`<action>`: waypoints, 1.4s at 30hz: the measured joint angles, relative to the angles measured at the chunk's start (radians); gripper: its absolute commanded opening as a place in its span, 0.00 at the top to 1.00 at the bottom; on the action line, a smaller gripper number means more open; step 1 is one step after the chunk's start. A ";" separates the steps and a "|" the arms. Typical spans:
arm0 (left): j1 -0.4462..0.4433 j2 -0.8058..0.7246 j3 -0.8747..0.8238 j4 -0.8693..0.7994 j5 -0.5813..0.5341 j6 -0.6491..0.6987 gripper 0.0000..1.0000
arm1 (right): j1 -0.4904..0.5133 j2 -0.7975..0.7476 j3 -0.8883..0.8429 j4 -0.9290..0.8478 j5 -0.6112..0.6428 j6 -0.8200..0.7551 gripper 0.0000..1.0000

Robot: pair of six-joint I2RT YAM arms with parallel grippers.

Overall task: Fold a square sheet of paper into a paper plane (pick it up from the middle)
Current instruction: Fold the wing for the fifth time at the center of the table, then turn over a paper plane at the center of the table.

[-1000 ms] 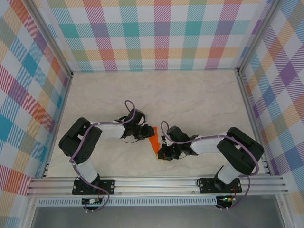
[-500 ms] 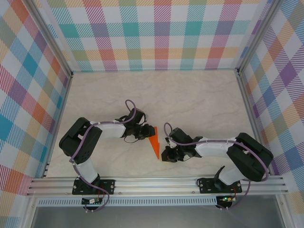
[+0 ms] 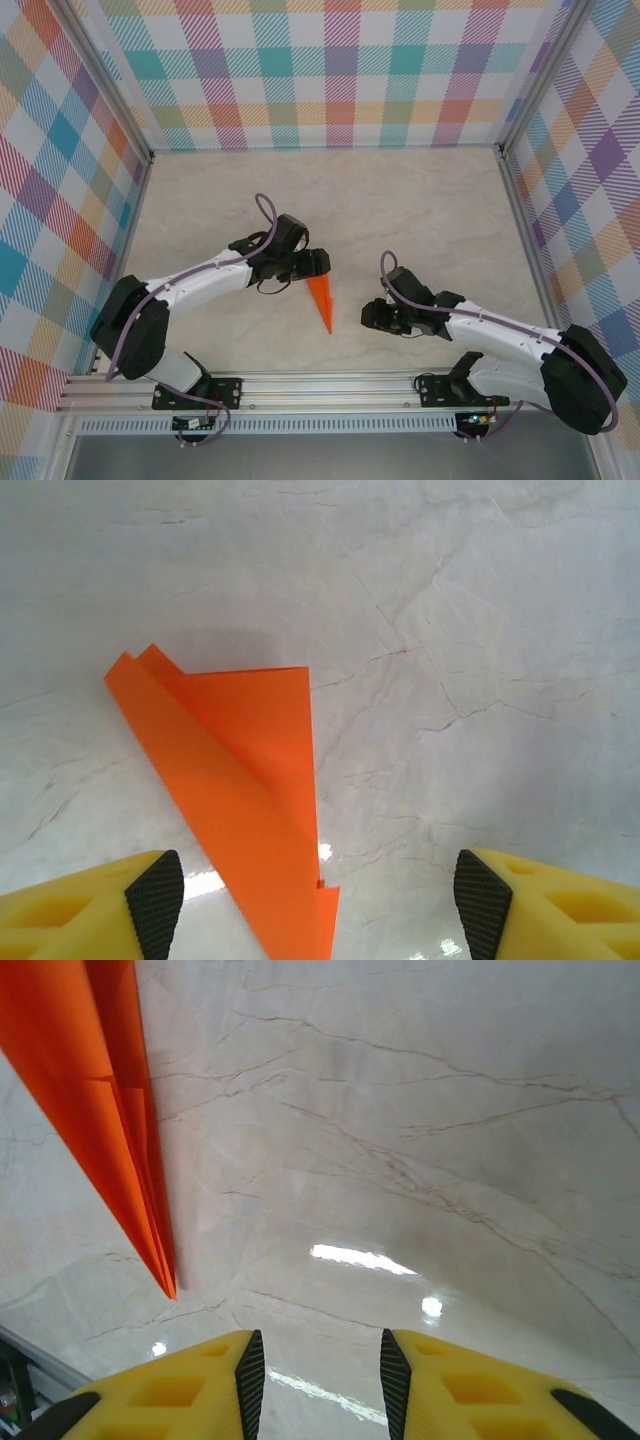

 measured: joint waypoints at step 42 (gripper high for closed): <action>-0.155 0.290 0.221 -0.334 -0.241 -0.149 0.33 | -0.007 0.217 0.204 -0.127 0.007 0.039 0.55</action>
